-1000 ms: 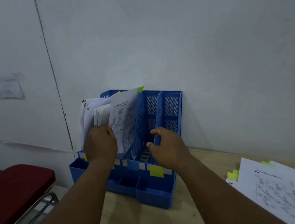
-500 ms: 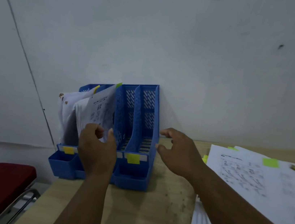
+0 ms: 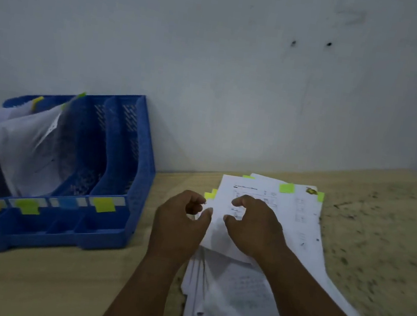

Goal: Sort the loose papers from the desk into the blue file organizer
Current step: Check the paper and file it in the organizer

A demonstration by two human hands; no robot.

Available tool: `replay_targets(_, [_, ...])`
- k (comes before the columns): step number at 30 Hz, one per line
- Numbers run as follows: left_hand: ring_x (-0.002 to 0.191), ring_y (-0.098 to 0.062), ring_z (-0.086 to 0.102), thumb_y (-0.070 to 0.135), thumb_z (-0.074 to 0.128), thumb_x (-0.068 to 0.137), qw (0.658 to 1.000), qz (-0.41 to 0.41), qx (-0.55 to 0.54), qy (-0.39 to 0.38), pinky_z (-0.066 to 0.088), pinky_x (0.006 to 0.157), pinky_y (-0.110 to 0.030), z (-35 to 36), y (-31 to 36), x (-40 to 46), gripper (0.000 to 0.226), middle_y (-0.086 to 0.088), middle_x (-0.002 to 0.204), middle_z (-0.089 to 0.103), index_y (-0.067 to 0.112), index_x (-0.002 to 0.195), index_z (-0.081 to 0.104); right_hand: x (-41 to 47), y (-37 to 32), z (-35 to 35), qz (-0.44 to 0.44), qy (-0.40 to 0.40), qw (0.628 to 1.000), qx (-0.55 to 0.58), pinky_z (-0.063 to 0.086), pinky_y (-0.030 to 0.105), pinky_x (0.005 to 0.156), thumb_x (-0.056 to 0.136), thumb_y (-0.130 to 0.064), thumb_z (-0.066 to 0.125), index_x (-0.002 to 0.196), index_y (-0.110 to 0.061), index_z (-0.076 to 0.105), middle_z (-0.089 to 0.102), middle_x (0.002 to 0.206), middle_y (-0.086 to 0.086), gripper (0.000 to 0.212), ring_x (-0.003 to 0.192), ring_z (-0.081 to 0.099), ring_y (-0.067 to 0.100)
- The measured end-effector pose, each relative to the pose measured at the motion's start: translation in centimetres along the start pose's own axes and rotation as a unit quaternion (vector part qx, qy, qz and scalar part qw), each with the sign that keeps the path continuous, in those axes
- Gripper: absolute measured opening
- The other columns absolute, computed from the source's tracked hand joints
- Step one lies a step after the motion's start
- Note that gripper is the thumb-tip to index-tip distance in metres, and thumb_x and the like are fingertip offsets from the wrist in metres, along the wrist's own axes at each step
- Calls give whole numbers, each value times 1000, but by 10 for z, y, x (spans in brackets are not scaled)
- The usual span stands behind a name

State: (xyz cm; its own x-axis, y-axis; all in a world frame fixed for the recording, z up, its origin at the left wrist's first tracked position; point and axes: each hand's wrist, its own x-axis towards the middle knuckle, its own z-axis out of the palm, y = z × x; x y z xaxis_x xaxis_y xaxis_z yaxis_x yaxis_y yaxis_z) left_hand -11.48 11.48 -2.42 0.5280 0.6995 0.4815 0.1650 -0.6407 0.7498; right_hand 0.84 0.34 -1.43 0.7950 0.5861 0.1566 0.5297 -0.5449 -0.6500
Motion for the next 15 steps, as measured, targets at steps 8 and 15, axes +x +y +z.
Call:
replay_targets(8, [106, -6, 58, 38, 85, 78, 991, -84, 27, -97, 50, 93, -26, 44, -16, -9, 50, 13, 117, 62, 28, 124, 67, 0, 44, -3, 34, 36, 996, -74, 35, 43, 103, 85, -51, 67, 126, -38, 59, 57, 133, -7, 44, 125, 50, 24])
replay_targets(15, [106, -5, 56, 38, 85, 78, 992, -76, 45, -91, 44, 88, -19, 48, -24, -10, 50, 16, 115, 61, 29, 123, 66, 7, 49, 5, 98, 22, 987, -127, 21, 50, 114, 78, -67, 66, 133, -40, 51, 34, 151, 5, 62, 141, 26, 34])
